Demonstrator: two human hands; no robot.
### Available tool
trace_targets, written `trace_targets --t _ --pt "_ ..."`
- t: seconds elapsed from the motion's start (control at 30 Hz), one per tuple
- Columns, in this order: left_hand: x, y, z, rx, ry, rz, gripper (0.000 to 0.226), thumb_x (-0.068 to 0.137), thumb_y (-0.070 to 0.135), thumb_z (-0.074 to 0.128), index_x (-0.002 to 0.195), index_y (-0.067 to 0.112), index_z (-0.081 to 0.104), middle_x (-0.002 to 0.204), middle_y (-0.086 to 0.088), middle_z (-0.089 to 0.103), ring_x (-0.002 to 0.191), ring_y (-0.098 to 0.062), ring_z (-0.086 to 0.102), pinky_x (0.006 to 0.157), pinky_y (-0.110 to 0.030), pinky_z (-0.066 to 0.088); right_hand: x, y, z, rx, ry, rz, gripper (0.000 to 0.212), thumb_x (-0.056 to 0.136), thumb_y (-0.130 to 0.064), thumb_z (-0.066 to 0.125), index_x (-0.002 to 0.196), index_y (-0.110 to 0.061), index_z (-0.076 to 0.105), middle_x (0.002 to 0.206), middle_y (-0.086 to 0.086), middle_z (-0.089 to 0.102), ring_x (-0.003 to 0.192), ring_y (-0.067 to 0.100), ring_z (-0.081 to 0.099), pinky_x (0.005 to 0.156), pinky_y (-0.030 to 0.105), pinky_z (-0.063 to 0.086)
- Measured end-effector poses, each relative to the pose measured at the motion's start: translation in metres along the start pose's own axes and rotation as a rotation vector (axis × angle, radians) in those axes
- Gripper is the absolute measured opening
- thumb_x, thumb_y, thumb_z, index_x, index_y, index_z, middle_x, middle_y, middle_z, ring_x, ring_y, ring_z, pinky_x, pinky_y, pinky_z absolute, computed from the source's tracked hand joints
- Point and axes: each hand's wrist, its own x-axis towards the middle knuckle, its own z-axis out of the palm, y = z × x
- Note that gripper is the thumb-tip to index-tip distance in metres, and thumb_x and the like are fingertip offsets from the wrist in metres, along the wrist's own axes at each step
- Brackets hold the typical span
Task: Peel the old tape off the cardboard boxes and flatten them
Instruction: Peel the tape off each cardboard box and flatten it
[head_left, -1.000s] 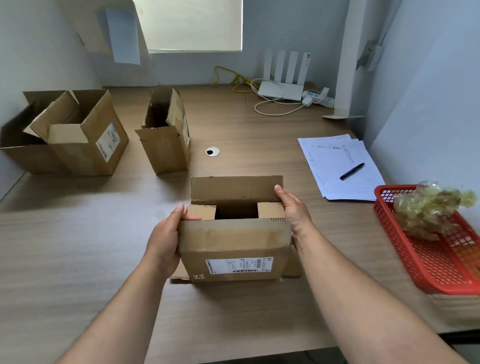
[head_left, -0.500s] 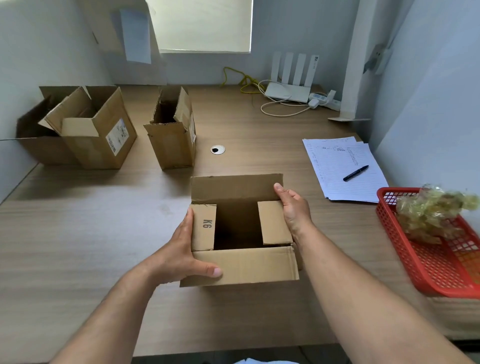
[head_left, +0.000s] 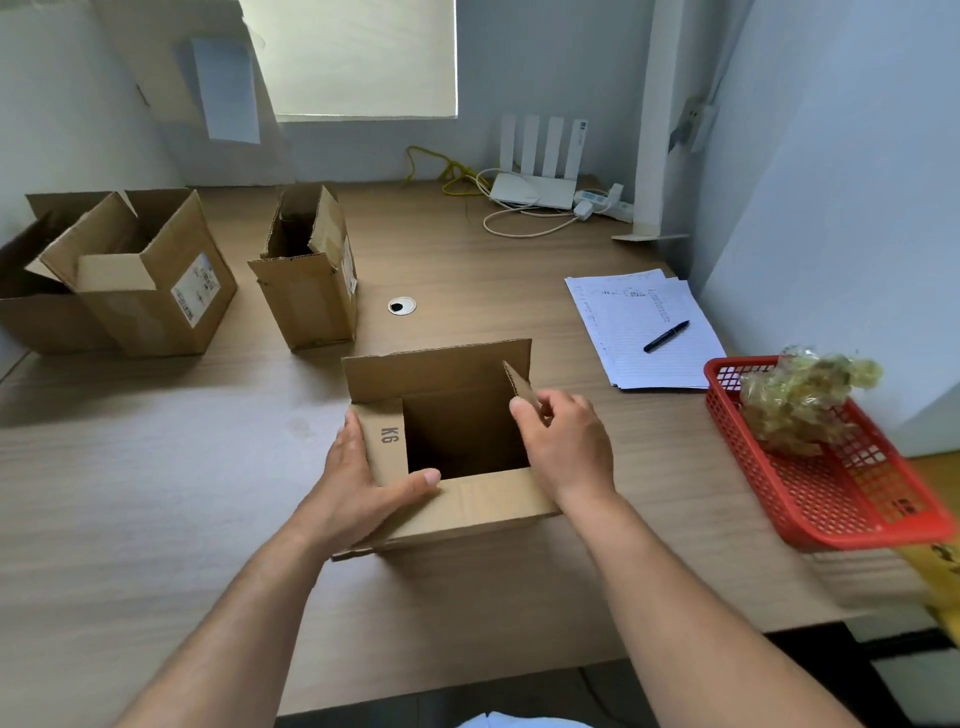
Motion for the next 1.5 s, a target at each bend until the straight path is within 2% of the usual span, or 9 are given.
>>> trace_targets --t 0.1,0.27,0.33,0.43,0.7,1.03,1.2,1.37,1.5 --pt "0.001 0.014 0.009 0.197 0.164 -0.123 0.109 0.065 0.074 0.067 0.144 0.011 0.023 0.146 -0.006 0.037 0.133 -0.024 0.037 0.099 -0.046 0.042 0.003 0.003 -0.009 0.183 0.042 0.054 0.041 0.097 -0.032 0.041 0.057 -0.022 0.041 0.064 -0.003 0.047 0.072 0.023 0.045 0.062 0.032 0.031" --pt "-0.002 0.025 0.010 0.466 0.294 -0.186 0.072 0.075 0.063 0.060 0.125 0.013 0.043 0.120 -0.009 0.049 0.112 -0.031 0.050 0.072 -0.035 0.041 0.007 0.010 -0.017 0.284 0.064 0.096 0.045 0.098 -0.024 0.040 0.054 -0.021 0.031 0.054 -0.005 0.035 0.064 0.021 0.036 0.060 0.033 0.027" --pt "-0.003 0.021 0.004 0.285 0.342 -0.142 0.042 0.073 0.055 0.052 0.091 0.017 0.055 0.093 -0.005 0.055 0.087 -0.027 0.054 0.063 -0.033 0.039 0.007 0.011 -0.018 0.307 0.060 0.106 0.044 0.098 -0.024 0.040 0.055 -0.020 0.032 0.055 -0.005 0.035 0.064 0.021 0.036 0.062 0.033 0.028" --pt "-0.009 0.013 -0.009 -0.259 0.344 -0.136 0.036 0.066 0.049 0.041 0.062 0.014 0.047 0.063 -0.002 0.047 0.064 -0.024 0.045 0.061 -0.035 0.044 0.009 0.011 -0.020 0.337 0.056 0.130 0.044 0.097 -0.025 0.040 0.055 -0.018 0.031 0.055 -0.004 0.035 0.059 0.018 0.034 0.062 0.033 0.028" --pt "-0.004 0.000 -0.013 -0.455 0.286 -0.118 0.038 0.088 0.044 0.057 0.074 0.010 0.061 0.075 -0.006 0.054 0.071 -0.021 0.050 0.067 -0.035 0.043 0.014 0.009 -0.018 0.346 0.012 0.087 0.047 0.094 -0.039 0.049 0.054 -0.018 0.034 0.052 -0.007 0.036 0.055 0.013 0.035 0.055 0.031 0.028" --pt "0.009 0.018 -0.025 -0.653 0.297 -0.257 0.035 0.093 0.035 0.036 0.079 0.012 0.058 0.079 -0.008 0.057 0.075 -0.020 0.055 0.061 -0.032 0.048 0.038 0.005 -0.019 0.347 -0.054 0.125 0.043 0.094 -0.027 0.040 0.054 -0.018 0.029 0.055 -0.003 0.033 0.059 0.018 0.033 0.060 0.033 0.028" --pt "0.025 0.038 -0.040 -0.851 0.186 -0.051 0.028 0.091 0.027 0.036 0.098 0.016 0.061 0.102 -0.008 0.060 0.093 -0.018 0.056 0.084 -0.032 0.047 0.058 -0.008 -0.033 0.831 -0.222 0.161 0.026 0.092 -0.031 0.046 0.090 -0.012 0.064 0.079 0.001 0.059 0.074 0.015 0.053 0.064 0.030 0.044" --pt "0.024 0.033 -0.045 -0.989 0.094 0.010 0.067 0.092 0.062 0.030 0.138 0.016 0.047 0.127 -0.004 0.060 0.122 -0.019 0.052 0.107 -0.047 0.034 0.060 0.010 -0.031 1.036 -0.309 0.323 0.074 0.090 -0.068 0.030 0.118 -0.007 0.061 0.094 0.005 0.064 0.094 0.017 0.059 0.075 0.037 0.048" --pt "0.021 0.019 -0.030 -0.837 0.043 -0.114 0.089 0.082 0.080 0.019 0.133 0.016 0.055 0.124 -0.008 0.062 0.122 -0.021 0.050 0.112 -0.049 0.027 0.050 0.025 -0.017 0.991 -0.311 0.366 0.077 0.088 -0.071 0.030 0.095 -0.005 0.069 0.078 0.001 0.066 0.083 0.014 0.058 0.073 0.037 0.047"
